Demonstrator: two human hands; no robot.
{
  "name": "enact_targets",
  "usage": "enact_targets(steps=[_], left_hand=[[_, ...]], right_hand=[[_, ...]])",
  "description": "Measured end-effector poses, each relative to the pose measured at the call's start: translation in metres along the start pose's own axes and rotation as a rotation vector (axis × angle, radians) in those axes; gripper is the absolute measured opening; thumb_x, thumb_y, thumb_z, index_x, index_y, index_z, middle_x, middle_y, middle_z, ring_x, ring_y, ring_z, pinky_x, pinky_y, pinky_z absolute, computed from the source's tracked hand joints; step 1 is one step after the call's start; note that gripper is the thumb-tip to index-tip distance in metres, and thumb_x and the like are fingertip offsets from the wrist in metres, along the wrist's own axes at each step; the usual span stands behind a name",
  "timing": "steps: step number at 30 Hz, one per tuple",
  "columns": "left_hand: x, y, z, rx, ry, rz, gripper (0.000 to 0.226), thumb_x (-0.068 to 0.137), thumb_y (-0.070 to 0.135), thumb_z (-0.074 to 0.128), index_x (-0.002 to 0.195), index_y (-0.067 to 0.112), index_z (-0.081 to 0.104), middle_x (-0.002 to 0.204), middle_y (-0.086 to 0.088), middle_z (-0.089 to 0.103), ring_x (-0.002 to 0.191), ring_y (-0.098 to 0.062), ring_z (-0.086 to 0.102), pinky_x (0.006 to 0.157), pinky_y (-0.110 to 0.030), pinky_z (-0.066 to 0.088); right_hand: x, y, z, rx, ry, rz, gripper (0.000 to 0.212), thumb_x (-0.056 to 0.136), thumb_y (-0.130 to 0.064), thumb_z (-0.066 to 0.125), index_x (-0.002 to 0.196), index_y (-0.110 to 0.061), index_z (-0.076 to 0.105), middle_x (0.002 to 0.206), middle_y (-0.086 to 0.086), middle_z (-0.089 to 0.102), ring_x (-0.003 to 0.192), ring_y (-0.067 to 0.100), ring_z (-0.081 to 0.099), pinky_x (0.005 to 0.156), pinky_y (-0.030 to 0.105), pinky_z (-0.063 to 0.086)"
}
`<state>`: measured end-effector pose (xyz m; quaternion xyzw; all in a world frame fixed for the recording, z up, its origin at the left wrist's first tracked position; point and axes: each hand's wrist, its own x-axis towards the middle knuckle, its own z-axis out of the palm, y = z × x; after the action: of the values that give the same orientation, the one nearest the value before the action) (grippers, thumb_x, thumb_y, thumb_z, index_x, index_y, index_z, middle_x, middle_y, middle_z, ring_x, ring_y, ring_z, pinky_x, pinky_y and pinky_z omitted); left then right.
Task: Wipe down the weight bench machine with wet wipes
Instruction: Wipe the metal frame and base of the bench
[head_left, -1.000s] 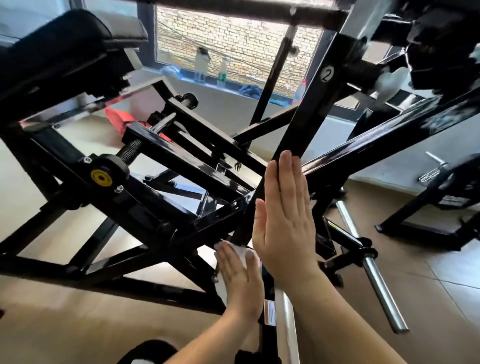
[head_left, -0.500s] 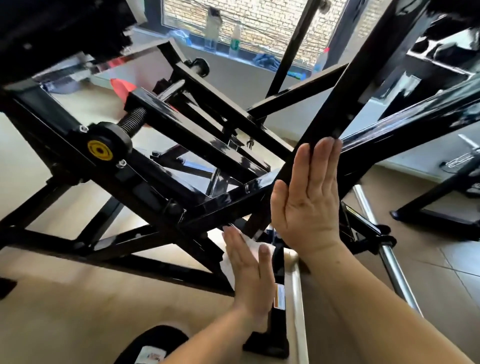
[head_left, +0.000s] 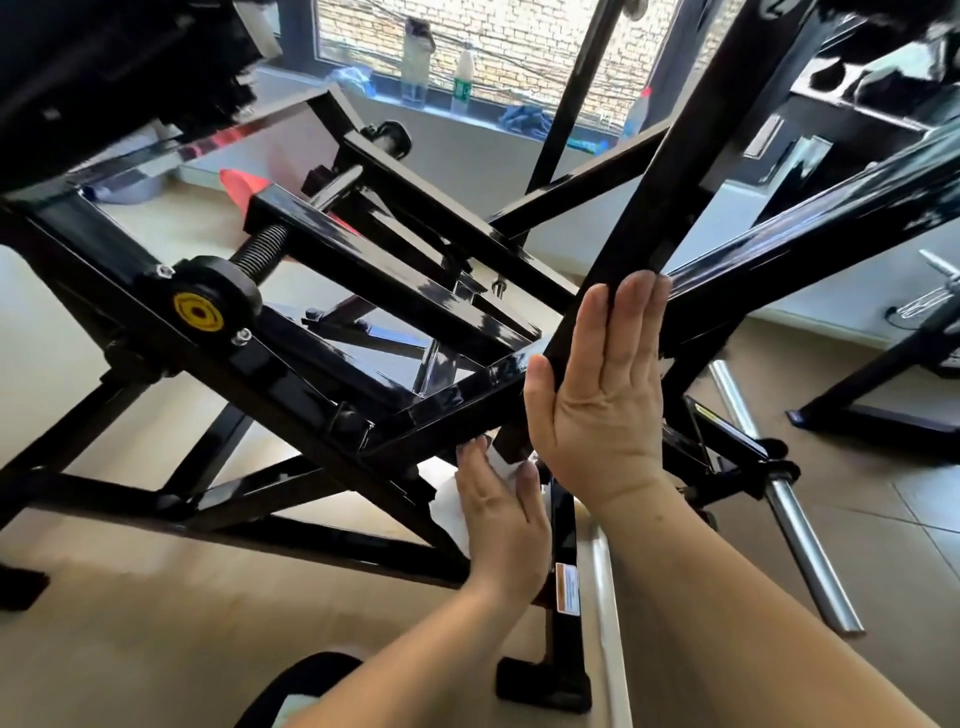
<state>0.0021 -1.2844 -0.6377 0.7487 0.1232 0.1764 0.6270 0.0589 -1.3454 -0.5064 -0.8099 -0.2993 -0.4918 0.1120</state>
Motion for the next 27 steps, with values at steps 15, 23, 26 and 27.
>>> enact_targets(steps=[15, 23, 26, 27], left_hand=[[-0.025, 0.048, -0.045, 0.029, -0.164, -0.020, 0.062, 0.110, 0.043, 0.029, 0.164, 0.020, 0.011, 0.172, 0.004, 0.014, 0.157, -0.003, 0.006, 0.129, -0.029, 0.011], [-0.028, 0.112, -0.092, -0.032, -0.278, 0.299, 0.033, 0.105, 0.046, 0.044, 0.133, 0.046, 0.061, 0.138, 0.014, 0.049, 0.135, -0.012, 0.049, 0.109, -0.029, 0.041], [-0.033, 0.140, -0.091, -0.047, -0.415, 0.286, 0.020, 0.105, 0.039, 0.052, 0.110, 0.037, 0.072, 0.114, 0.005, 0.060, 0.105, -0.015, 0.064, 0.092, -0.029, 0.053], [-0.035, 0.149, -0.089, -0.080, -0.475, 0.261, 0.020, 0.105, 0.033, 0.054, 0.108, 0.035, 0.074, 0.110, 0.000, 0.068, 0.103, -0.020, 0.068, 0.090, -0.034, 0.057]], right_hand=[[-0.001, -0.003, -0.030, 0.117, -0.207, -0.003, 0.078, 0.105, -0.032, 0.042, 0.162, -0.004, -0.004, 0.169, 0.003, -0.027, 0.158, 0.037, -0.015, 0.126, 0.063, 0.010], [-0.038, -0.040, -0.107, 0.725, -0.226, 0.856, 0.029, 0.104, -0.022, 0.060, 0.130, -0.033, 0.063, 0.115, -0.018, 0.070, 0.110, 0.002, 0.066, 0.089, 0.031, 0.058], [-0.038, -0.041, -0.118, 0.956, -0.239, 0.996, 0.026, 0.101, -0.019, 0.065, 0.123, -0.032, 0.065, 0.107, -0.010, 0.074, 0.103, 0.010, 0.071, 0.083, 0.030, 0.059], [-0.037, -0.037, -0.123, 1.024, -0.261, 0.997, 0.025, 0.101, -0.018, 0.065, 0.124, -0.028, 0.066, 0.109, -0.006, 0.075, 0.104, 0.013, 0.072, 0.086, 0.033, 0.060]])
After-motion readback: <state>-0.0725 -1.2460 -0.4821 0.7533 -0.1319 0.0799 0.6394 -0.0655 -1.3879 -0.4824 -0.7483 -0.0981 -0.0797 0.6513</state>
